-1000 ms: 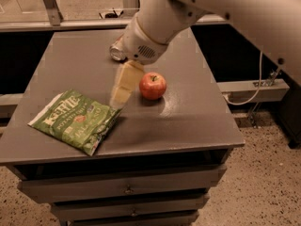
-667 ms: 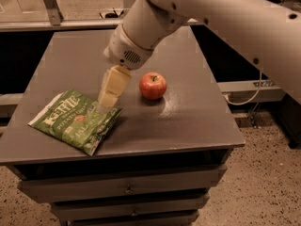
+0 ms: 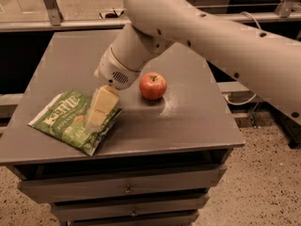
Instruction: Pick green jalapeno chip bag
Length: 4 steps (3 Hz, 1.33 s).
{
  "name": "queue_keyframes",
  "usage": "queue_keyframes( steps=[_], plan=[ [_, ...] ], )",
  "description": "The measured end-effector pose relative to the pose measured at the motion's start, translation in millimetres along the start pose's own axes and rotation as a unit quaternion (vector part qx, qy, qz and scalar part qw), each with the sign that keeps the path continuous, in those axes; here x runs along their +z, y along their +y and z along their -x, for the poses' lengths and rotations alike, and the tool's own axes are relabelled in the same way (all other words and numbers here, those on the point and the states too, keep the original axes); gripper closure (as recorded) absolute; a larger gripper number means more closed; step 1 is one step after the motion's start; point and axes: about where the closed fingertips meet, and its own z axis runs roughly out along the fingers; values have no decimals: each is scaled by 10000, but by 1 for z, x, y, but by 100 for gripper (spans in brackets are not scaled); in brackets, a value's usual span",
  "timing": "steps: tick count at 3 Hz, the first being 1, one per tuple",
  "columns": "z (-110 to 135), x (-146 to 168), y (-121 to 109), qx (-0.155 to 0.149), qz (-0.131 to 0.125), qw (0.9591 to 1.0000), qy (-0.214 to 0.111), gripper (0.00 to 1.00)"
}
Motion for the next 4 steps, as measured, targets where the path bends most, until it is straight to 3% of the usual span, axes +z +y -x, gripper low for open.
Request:
queue_keyframes(
  steps=[1,3,4],
  plan=[
    [-8,12,8,77,49,9999,-70,0],
    [-21,20,15,228,-12,9996,-156,49],
    [-23,17,16,271,-63,9994,-190,80]
  ],
)
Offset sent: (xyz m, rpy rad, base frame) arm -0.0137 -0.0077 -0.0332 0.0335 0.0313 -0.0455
